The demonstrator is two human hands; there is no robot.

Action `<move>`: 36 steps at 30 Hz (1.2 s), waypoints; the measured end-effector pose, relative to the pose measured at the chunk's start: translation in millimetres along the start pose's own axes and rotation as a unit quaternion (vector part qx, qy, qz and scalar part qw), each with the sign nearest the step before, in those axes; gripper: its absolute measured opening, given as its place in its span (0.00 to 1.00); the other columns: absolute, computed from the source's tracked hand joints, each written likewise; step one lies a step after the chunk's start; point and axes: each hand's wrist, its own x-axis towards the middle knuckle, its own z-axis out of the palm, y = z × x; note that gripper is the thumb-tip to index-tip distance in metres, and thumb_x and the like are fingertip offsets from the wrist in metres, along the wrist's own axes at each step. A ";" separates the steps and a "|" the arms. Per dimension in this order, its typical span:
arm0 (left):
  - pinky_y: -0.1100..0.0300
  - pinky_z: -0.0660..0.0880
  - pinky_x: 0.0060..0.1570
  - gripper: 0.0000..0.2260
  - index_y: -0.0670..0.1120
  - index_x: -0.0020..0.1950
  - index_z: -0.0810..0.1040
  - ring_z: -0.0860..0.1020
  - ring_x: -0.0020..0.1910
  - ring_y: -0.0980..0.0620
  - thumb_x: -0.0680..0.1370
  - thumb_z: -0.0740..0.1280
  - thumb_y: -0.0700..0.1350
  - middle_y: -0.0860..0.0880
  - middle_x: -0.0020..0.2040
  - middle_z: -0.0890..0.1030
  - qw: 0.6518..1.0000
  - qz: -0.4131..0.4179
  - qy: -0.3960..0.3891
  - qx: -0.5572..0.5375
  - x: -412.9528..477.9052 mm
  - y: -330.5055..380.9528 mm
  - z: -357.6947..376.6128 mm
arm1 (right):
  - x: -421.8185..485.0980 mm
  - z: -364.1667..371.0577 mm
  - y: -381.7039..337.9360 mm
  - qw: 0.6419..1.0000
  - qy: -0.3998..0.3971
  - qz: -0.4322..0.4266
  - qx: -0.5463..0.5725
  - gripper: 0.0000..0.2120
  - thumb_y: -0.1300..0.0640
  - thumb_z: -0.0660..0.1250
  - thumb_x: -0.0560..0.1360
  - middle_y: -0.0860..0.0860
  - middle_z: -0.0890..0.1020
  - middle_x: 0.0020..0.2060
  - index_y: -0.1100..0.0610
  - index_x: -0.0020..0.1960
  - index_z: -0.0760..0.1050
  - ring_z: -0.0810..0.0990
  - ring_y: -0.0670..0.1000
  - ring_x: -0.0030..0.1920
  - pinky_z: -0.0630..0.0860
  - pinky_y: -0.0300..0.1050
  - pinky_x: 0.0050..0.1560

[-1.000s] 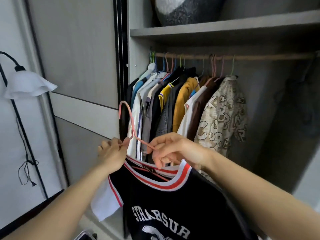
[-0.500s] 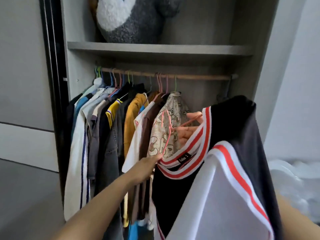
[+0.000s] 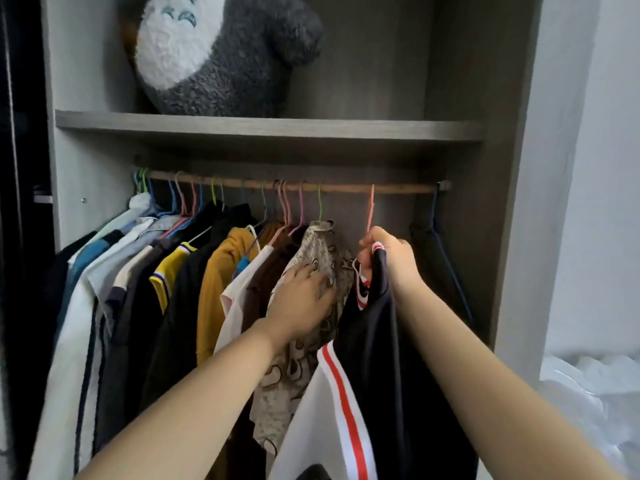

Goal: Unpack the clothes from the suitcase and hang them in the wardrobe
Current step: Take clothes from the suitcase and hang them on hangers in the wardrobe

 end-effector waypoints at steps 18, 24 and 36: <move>0.43 0.68 0.65 0.22 0.50 0.77 0.57 0.61 0.73 0.38 0.82 0.55 0.44 0.44 0.64 0.77 0.978 -0.109 0.002 0.178 42.7 -66.5 -2.6 | 185.8 74.3 76.2 0.994 -0.005 -0.092 -0.057 0.05 0.59 0.62 0.78 0.50 0.75 0.34 0.59 0.45 0.74 0.72 0.49 0.36 0.67 0.40 0.34; 0.45 0.71 0.61 0.22 0.49 0.77 0.57 0.61 0.74 0.40 0.83 0.54 0.42 0.45 0.59 0.81 0.969 -0.113 0.028 0.219 46.1 -71.1 6.7 | 188.9 76.7 108.5 0.988 -0.029 -0.086 -0.129 0.08 0.57 0.61 0.79 0.51 0.75 0.37 0.62 0.50 0.74 0.70 0.44 0.34 0.66 0.38 0.35; 0.45 0.52 0.75 0.20 0.53 0.77 0.62 0.56 0.77 0.43 0.84 0.51 0.49 0.50 0.66 0.78 0.988 -0.086 0.072 0.108 31.0 -63.2 11.2 | 180.7 78.9 111.8 0.975 0.051 -0.142 -0.165 0.06 0.57 0.68 0.73 0.48 0.75 0.36 0.57 0.48 0.75 0.74 0.49 0.37 0.68 0.42 0.40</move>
